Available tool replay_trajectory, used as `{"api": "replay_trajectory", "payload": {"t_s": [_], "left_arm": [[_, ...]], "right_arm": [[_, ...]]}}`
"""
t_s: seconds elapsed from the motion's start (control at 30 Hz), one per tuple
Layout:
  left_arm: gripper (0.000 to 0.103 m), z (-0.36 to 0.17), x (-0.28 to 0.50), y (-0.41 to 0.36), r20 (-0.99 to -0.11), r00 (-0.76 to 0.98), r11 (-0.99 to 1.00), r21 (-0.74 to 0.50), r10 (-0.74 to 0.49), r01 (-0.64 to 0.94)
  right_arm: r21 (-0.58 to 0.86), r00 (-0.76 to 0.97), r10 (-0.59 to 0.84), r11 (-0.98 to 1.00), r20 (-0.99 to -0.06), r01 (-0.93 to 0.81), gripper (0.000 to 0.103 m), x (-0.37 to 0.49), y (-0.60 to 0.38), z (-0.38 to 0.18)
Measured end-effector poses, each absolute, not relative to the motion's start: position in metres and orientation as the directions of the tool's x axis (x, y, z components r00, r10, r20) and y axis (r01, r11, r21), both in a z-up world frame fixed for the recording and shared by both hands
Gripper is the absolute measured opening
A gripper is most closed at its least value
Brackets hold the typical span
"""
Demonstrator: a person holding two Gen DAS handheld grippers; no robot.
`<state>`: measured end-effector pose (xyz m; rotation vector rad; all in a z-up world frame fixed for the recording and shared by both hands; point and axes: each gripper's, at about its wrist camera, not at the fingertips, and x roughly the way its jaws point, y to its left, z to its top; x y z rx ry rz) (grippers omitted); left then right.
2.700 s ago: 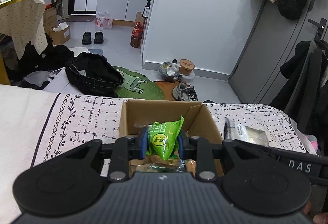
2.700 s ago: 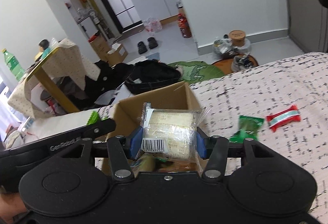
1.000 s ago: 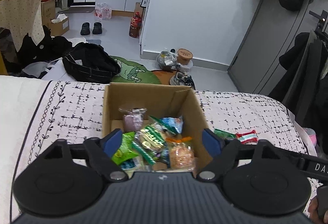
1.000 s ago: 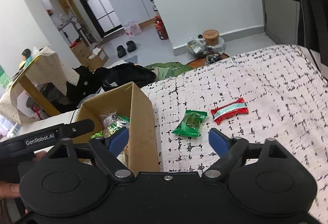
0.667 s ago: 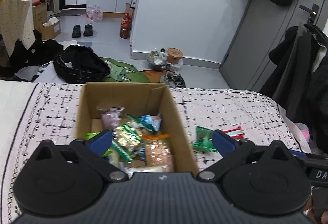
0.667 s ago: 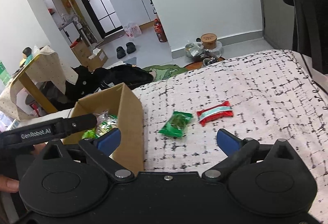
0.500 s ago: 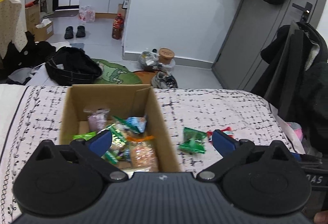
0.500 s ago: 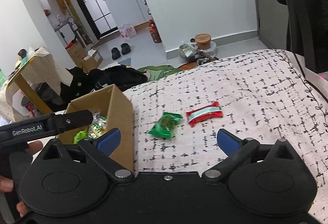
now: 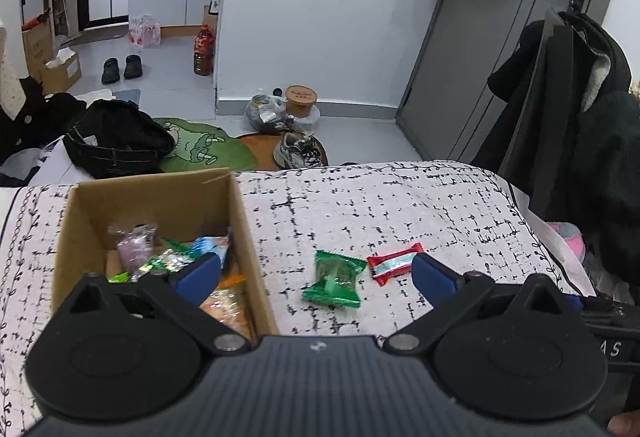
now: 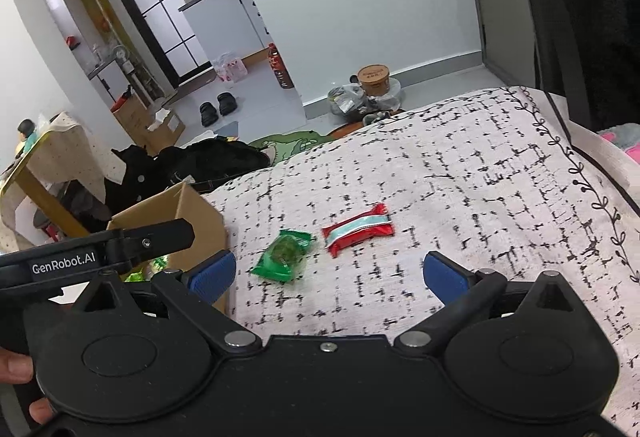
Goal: Organize snacks
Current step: 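Withdraw both open tools from the box toward the green and red packets, then grasp the green wrapped candy with the left tool while the right tool grasps the red bar packet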
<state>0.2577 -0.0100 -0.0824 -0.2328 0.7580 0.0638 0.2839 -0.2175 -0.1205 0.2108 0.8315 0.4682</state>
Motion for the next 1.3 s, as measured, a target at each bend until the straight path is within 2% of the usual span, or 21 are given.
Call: {"api": "replay_trajectory", "payload": {"t_s": [0.23, 0.43, 0.7, 0.9, 1.3], "left_arm": [[0.099, -0.087, 0.273, -0.027, -0.688, 0.724, 0.978, -0.181, -0.047, -0.108], [0.088, -0.096, 0.287, -0.039, -0.698, 0.713, 0.977, -0.188, -0.062, -0.099], [0.069, -0.11, 0.304, -0.05, -0.722, 0.688, 0.979, -0.183, -0.069, -0.094], [0.058, -0.133, 0.323, -0.055, -0.77, 0.636, 0.982, -0.152, -0.044, -0.116], [0.048, -0.169, 0.349, -0.056, -0.828, 0.56, 0.982, -0.098, 0.008, -0.159]], "right_arm": [[0.33, 0.582, 0.449, 0.894, -0.678, -0.304, 0.101, 0.295, -0.232, -0.126], [0.316, 0.584, 0.434, 0.9, -0.686, -0.299, 0.101, 0.306, -0.242, -0.132], [0.315, 0.577, 0.42, 0.907, -0.7, -0.278, 0.099, 0.325, -0.25, -0.148], [0.337, 0.564, 0.428, 0.904, -0.707, -0.264, 0.095, 0.335, -0.253, -0.156], [0.379, 0.539, 0.468, 0.884, -0.7, -0.275, 0.091, 0.35, -0.244, -0.167]]}}
